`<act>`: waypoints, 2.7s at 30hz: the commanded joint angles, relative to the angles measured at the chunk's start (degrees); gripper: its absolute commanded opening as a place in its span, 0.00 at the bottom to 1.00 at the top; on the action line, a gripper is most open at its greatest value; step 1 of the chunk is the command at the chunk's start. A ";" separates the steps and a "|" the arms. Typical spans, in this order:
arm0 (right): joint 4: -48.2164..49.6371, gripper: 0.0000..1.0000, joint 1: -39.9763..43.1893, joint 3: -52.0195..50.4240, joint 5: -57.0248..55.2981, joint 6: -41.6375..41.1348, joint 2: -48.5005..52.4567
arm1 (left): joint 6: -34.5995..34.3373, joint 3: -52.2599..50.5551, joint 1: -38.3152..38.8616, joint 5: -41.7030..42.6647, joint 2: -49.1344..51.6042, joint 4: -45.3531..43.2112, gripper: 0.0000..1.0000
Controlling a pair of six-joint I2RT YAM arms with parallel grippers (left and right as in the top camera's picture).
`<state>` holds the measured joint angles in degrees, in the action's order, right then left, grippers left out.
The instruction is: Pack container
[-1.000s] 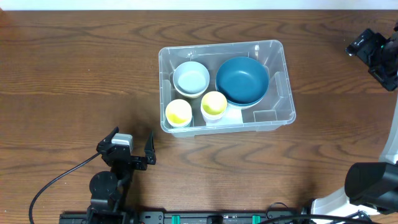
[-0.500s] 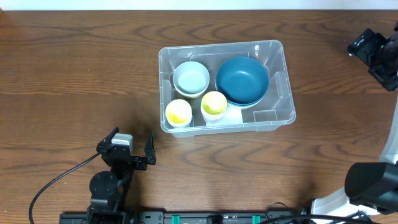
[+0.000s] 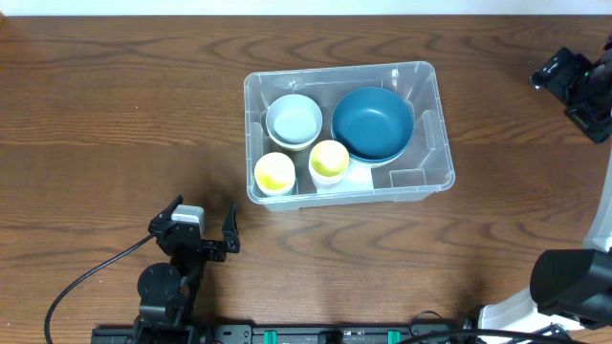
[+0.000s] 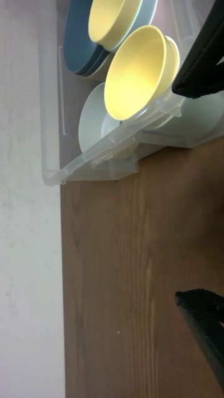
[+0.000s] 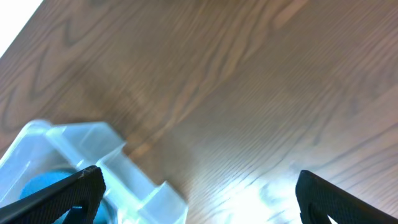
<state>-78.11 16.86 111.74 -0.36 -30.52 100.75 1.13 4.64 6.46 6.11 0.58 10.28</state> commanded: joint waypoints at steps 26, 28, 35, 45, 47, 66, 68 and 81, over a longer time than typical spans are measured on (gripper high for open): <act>1.84 0.62 -16.65 -13.29 16.57 19.02 -0.33 | 0.13 -0.79 -0.28 1.40 -0.35 2.25 0.98; 1.81 0.52 -17.57 -13.31 16.72 19.67 -0.33 | 0.13 -0.79 -0.28 1.40 -0.35 2.25 0.98; 2.51 0.01 -23.54 -16.11 13.46 23.54 -0.33 | 0.13 -0.79 -0.28 1.40 -0.35 2.25 0.98; 8.74 0.01 -26.51 -28.55 9.31 19.85 -0.33 | 0.13 -0.79 -0.28 1.40 -0.35 2.25 0.98; 9.03 0.01 -25.90 -29.31 8.90 19.85 -0.33 | 0.13 -0.79 -0.28 1.40 -0.35 2.25 0.98; 2.58 0.01 -23.52 -29.38 0.11 9.20 -0.35 | 0.13 -0.79 -0.28 1.40 -0.35 2.25 0.98; 1.73 0.01 -23.52 -29.38 0.09 8.57 -0.35 | 0.13 -0.79 -0.28 1.40 -0.35 2.25 0.98; -0.79 0.01 -23.82 -29.38 -0.07 6.73 -0.35 | 0.13 -0.79 -0.28 1.40 -0.35 2.25 0.98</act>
<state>-78.46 -7.01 82.52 1.41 -22.22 100.82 1.13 4.67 6.46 6.11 0.58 10.33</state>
